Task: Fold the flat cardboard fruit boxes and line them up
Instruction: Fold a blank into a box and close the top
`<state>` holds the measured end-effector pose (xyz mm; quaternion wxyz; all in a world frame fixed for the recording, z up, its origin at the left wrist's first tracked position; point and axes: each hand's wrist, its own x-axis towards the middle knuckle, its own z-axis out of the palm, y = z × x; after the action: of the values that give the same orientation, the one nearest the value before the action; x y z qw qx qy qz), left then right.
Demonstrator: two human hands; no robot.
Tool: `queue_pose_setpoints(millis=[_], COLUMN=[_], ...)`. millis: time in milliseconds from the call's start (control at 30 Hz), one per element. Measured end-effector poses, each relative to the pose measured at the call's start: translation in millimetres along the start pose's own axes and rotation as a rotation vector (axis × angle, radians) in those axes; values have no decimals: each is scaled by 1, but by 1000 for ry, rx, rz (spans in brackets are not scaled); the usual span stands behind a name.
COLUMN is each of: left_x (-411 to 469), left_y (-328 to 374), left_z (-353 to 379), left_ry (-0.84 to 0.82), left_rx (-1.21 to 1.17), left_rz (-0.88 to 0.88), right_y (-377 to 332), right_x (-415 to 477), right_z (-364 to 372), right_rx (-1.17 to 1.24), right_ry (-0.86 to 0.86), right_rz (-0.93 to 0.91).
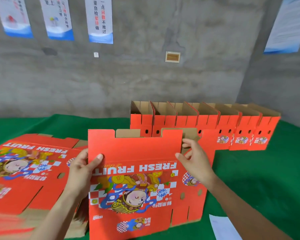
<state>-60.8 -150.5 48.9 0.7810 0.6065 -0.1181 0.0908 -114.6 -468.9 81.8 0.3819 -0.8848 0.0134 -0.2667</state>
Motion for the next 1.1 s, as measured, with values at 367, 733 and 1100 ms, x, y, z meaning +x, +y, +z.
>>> queue_pose_setpoints(millis=[367, 733, 1100], left_x=[-10, -7, 9], left_y=[5, 35, 75], left_z=[-17, -3, 34], left_ry=[-62, -69, -534], left_rx=[-136, -183, -128], left_rz=[-61, -375, -447], right_y=[-23, -35, -32], right_x=[6, 4, 12], right_z=[-2, -16, -24], right_rx=[18, -62, -32], right_ry=[-507, -368, -254], right_rz=[164, 101, 77])
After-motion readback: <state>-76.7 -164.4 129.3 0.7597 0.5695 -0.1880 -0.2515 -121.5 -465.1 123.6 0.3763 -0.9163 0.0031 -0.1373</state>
